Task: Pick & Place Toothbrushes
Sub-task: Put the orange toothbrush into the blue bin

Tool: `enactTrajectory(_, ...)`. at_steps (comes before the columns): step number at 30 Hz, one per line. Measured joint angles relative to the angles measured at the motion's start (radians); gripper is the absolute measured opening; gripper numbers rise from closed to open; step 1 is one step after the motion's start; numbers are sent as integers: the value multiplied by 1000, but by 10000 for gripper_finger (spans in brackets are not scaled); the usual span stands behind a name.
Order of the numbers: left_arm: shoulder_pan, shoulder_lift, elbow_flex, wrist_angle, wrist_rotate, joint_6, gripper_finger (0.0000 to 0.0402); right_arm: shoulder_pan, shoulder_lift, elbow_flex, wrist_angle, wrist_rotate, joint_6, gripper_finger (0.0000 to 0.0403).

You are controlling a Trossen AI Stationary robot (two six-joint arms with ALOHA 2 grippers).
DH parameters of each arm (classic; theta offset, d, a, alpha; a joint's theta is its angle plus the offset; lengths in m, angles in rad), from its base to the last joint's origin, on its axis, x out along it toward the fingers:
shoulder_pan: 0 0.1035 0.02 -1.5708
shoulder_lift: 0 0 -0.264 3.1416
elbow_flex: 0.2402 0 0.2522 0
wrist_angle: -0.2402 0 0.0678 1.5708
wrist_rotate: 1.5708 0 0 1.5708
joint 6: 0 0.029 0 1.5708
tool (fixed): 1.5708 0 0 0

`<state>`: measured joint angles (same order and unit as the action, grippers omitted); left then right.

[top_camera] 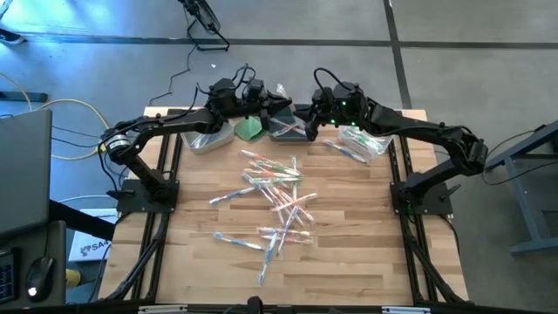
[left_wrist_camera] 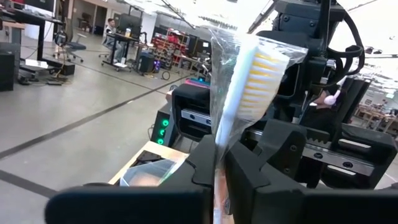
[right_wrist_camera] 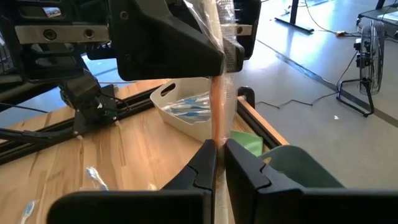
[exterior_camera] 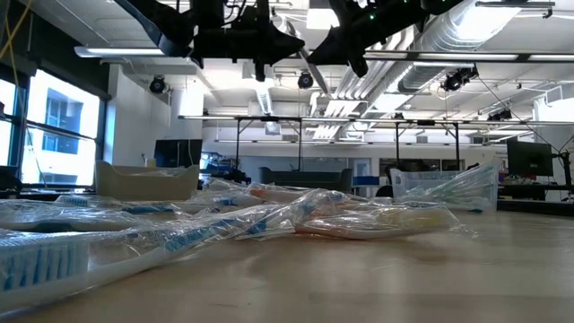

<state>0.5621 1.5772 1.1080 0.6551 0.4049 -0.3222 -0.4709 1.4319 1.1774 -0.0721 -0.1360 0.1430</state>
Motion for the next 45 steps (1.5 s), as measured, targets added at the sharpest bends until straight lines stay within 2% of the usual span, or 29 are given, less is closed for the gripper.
enactTrajectory(6,0,0,0,-1,0,1,14,0,0,1,-10,-2,-11,16)
enactTrajectory(10,0,0,0,-7,-2,4,8,0,0,1,-13,26,-16,33)
enactTrajectory(15,1,-1,0,-8,-6,4,10,0,0,1,-25,44,-16,68)
enactTrajectory(20,1,-2,0,-42,-1,6,9,-8,-8,0,-66,43,-16,121)
enactTrajectory(24,1,-2,0,-57,0,30,9,-29,-53,0,-119,43,-16,161)
enactTrajectory(27,15,-2,0,-59,4,29,9,-51,-104,0,-158,42,-17,177)
enactTrajectory(35,46,-2,0,-92,11,26,9,-100,-214,0,-245,42,-17,173)
enactTrajectory(41,61,-2,0,-125,9,35,10,-118,-224,0,-317,43,-17,163)
enactTrajectory(45,81,-2,0,-148,15,37,11,-133,-224,0,-394,93,-17,157)
